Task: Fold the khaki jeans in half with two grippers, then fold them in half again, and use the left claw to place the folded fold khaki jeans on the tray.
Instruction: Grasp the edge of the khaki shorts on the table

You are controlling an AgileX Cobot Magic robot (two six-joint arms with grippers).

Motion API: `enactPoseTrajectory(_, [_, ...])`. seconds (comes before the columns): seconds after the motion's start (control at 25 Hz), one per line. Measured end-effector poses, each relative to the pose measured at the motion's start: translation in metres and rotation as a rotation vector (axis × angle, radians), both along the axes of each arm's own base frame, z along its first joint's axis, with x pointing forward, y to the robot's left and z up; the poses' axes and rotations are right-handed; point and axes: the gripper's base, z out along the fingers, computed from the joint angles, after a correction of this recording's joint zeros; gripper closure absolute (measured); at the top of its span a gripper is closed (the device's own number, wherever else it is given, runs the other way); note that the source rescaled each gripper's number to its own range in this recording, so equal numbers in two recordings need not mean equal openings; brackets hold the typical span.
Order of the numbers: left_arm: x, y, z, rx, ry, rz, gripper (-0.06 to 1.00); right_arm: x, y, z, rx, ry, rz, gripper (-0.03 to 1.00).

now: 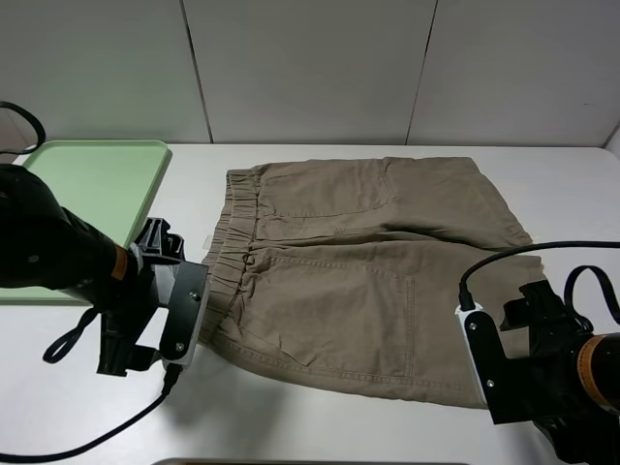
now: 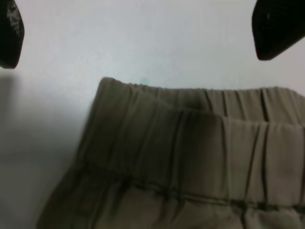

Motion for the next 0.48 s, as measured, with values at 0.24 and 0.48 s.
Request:
enactPoseTrajectory(0.24, [0.002,-0.003,0.001,-0.028,-0.028,-0.017,-0.01,0.010,-0.011,-0.004,-0.014,-0.008,-0.090,-0.03])
enactPoseTrajectory(0.48, [0.003,-0.004,0.001,-0.037,-0.040,-0.029,-0.01,0.016,-0.015,-0.004,0.050,-0.013,-0.135,-0.03])
